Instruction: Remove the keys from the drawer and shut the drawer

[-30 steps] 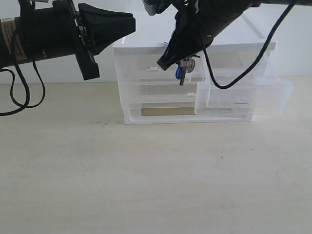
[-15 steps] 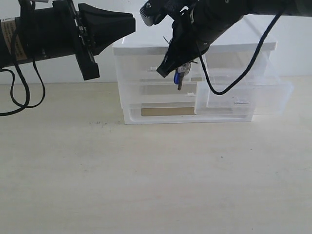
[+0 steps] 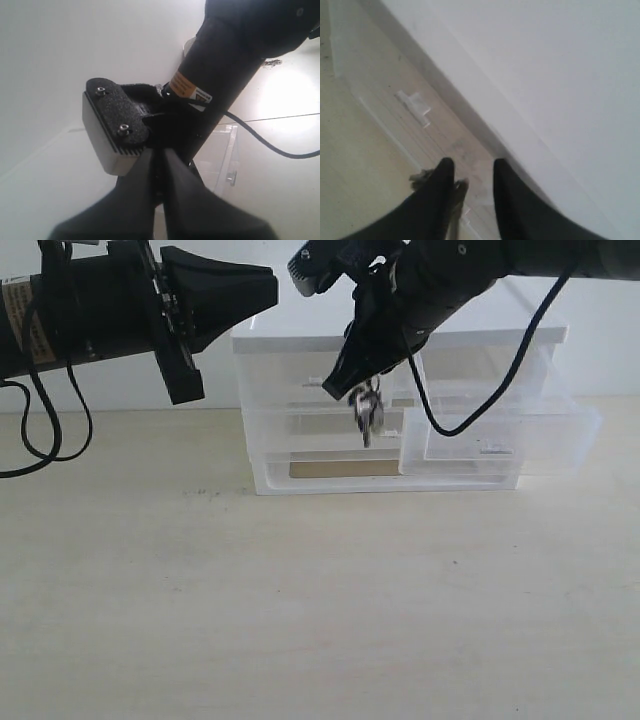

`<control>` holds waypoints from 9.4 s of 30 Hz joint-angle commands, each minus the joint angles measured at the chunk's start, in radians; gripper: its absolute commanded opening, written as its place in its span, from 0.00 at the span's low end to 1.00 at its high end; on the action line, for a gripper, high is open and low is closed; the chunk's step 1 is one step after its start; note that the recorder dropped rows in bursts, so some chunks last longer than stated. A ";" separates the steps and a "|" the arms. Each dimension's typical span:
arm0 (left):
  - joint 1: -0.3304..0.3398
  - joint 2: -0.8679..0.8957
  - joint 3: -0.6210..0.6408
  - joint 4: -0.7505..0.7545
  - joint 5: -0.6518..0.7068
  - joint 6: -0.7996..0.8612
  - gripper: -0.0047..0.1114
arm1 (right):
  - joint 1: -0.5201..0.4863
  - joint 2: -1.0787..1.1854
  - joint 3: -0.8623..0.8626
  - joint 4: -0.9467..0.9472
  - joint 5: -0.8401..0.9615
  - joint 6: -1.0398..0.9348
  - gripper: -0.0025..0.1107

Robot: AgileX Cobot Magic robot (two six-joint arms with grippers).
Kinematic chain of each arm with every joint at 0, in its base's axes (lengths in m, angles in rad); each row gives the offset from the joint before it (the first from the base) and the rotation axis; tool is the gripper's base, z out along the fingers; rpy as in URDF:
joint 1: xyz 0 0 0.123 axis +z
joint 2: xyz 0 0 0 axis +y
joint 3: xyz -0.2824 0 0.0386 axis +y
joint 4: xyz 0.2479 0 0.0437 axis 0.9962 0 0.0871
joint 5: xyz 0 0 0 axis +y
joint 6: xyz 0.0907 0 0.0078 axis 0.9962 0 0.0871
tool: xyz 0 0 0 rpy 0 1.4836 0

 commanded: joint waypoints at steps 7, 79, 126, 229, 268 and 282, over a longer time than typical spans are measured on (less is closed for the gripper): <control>-0.008 -0.008 0.004 -0.012 -0.001 -0.010 0.08 | -0.003 -0.037 -0.003 -0.018 -0.012 0.045 0.44; -0.008 -0.008 0.004 0.023 -0.007 -0.057 0.08 | -0.122 -0.423 0.823 -1.438 -0.193 2.034 0.02; -0.008 -0.008 0.004 0.017 0.005 -0.033 0.08 | -0.164 -0.139 0.486 -1.438 -0.286 1.792 0.02; -0.008 -0.096 0.241 -0.147 0.056 -0.116 0.08 | -0.224 -1.310 0.954 -1.438 -0.565 2.020 0.02; -0.008 -1.545 0.660 -0.262 0.545 -0.304 0.08 | -0.224 -1.503 1.018 -1.438 -0.679 2.033 0.02; -0.008 -1.545 0.660 -0.262 0.543 -0.304 0.08 | -0.224 -1.503 1.018 -1.438 -0.679 2.036 0.02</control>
